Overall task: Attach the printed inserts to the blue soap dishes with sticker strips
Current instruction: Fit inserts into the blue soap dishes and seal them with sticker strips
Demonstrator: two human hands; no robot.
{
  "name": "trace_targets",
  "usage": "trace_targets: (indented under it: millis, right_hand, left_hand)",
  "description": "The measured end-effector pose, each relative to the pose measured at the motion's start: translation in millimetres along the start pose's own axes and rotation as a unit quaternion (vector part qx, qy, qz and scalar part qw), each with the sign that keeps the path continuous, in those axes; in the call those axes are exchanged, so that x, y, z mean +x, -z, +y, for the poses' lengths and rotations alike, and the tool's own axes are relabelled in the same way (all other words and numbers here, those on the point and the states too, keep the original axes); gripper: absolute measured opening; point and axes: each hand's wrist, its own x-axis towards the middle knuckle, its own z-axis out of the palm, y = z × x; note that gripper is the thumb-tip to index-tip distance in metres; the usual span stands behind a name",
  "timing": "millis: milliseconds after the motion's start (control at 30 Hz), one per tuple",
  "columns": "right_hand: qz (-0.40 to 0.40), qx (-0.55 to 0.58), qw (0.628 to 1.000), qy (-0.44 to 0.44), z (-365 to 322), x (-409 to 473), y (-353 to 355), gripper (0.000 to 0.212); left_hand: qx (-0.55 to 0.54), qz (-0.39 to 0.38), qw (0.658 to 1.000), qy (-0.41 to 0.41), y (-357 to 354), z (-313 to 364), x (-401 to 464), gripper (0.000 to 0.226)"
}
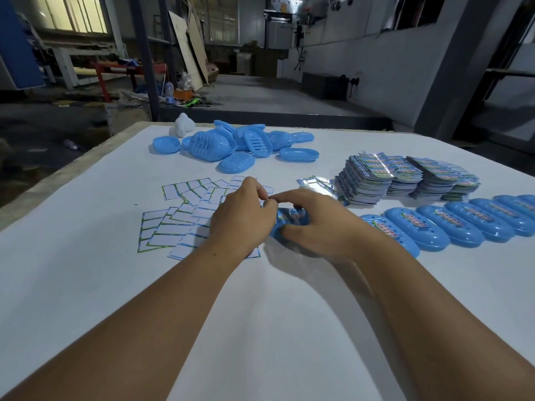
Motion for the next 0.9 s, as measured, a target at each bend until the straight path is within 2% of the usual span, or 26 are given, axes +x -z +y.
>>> trace_targets:
  millis: [67,167,300,600,700,900]
  right_hand:
    - [-0.003,-0.07,0.997,-0.015,-0.2,-6.9,3.9,0.055]
    - [-0.01,-0.113,0.991,-0.068,2.7,-15.9,11.6,0.058]
    - [0.0,-0.168,0.978,-0.121,10.3,-22.9,23.7,0.043]
    - [0.018,-0.169,0.967,-0.188,15.6,-30.9,35.9,0.048]
    - [0.03,-0.152,0.97,-0.189,20.7,-31.7,40.4,0.039]
    - [0.04,-0.149,0.971,-0.184,29.8,-28.5,43.8,0.049]
  left_hand:
    - [-0.001,-0.008,1.0,-0.002,0.0,-0.7,0.0,0.007]
    - [0.011,-0.014,1.0,0.0,-0.6,-0.6,0.3,0.008]
    - [0.025,-0.021,0.999,-0.006,-1.7,-1.5,-0.2,0.011]
    - [0.026,-0.031,0.999,-0.011,-0.5,-2.1,-0.8,0.014]
    - [0.026,-0.034,0.999,-0.009,0.0,-1.6,-0.8,0.013]
    - [0.015,-0.042,0.999,-0.001,2.4,-0.5,-1.1,0.013]
